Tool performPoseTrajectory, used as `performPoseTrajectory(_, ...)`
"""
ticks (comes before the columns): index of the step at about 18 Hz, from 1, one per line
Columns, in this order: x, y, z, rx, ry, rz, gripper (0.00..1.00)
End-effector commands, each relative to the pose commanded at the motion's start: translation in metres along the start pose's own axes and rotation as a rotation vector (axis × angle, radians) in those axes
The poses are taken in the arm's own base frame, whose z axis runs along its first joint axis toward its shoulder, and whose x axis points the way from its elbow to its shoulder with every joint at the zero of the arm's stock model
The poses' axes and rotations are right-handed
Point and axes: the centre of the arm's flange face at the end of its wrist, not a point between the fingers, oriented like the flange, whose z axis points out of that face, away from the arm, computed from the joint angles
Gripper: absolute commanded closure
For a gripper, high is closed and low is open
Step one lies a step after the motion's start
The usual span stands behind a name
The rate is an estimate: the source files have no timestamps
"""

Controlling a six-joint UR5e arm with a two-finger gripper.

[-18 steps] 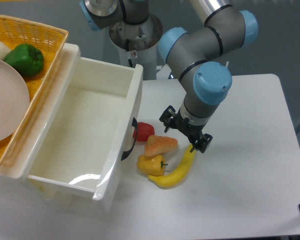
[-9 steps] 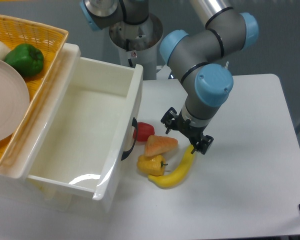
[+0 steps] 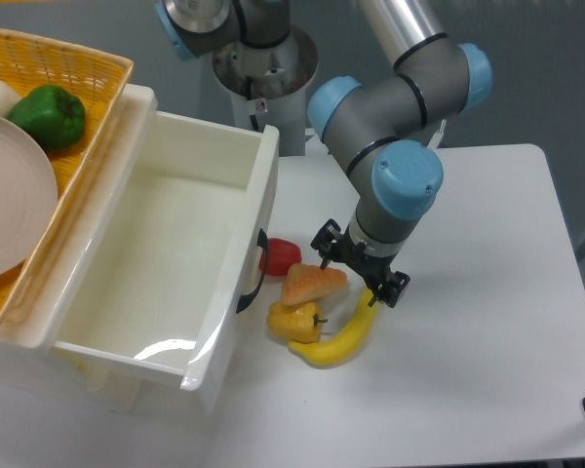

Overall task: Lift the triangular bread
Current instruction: 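Lower the gripper toward the triangular bread slice beside the banana, then adjust the gripper around the bread slice and descend further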

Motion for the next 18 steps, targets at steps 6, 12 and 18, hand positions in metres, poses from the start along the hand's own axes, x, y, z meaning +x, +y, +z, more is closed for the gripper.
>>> performPoseTrajectory(6,0.004,0.004,0.015,-0.012,0.026,0.000,0.00)
performPoseTrajectory(12,0.002,0.004,0.035,0.035,0.081,0.060,0.00)
performPoseTrajectory(18,0.001,0.003,0.041,0.053,0.094,0.098,0.00)
